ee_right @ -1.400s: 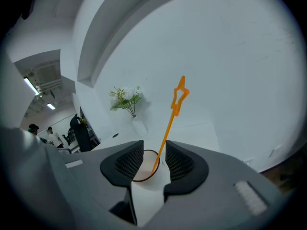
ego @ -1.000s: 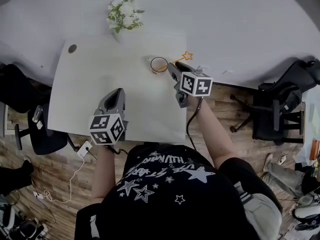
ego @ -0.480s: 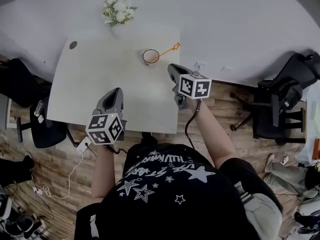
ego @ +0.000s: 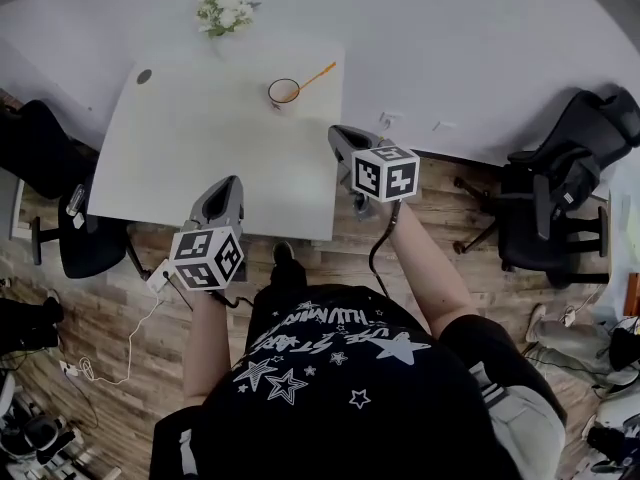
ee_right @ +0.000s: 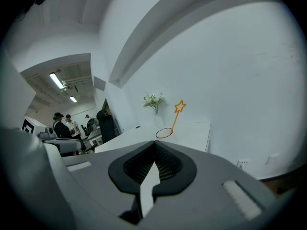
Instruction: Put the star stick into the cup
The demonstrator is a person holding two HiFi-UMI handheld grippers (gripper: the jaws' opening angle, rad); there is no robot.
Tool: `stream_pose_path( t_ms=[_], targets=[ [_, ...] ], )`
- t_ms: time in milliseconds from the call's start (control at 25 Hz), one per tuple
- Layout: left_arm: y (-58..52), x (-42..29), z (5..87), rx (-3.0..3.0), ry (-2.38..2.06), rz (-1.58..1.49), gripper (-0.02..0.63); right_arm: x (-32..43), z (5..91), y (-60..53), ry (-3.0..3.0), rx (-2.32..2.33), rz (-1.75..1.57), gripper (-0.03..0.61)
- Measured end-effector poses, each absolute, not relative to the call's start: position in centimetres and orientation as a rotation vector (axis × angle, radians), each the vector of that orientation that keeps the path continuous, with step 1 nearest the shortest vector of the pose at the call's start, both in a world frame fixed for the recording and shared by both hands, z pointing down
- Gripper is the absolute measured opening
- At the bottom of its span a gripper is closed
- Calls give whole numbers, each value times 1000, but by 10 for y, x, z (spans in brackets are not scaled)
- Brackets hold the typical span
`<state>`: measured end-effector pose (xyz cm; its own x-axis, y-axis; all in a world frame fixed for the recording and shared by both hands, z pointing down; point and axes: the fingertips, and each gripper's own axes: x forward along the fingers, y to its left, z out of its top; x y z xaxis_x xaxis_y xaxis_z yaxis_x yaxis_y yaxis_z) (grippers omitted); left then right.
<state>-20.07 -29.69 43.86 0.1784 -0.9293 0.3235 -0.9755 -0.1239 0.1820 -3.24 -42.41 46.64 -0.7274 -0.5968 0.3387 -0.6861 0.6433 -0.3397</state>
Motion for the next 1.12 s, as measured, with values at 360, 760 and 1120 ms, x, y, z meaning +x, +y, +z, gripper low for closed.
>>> stream_pose_path(
  t_ms=[360,760,1120],
  targets=[
    [-242,-177,439,2081,-1840,180,2,-17,458,-366,-2706,959,634,14],
    [-180,-161,447,2010,-1896,157,2,-5,465,-314,-2712,871,624,14],
    [-145,-163,452,1955,-1946,128,2,-11,471,-281,-2714,794,590,14]
  ],
)
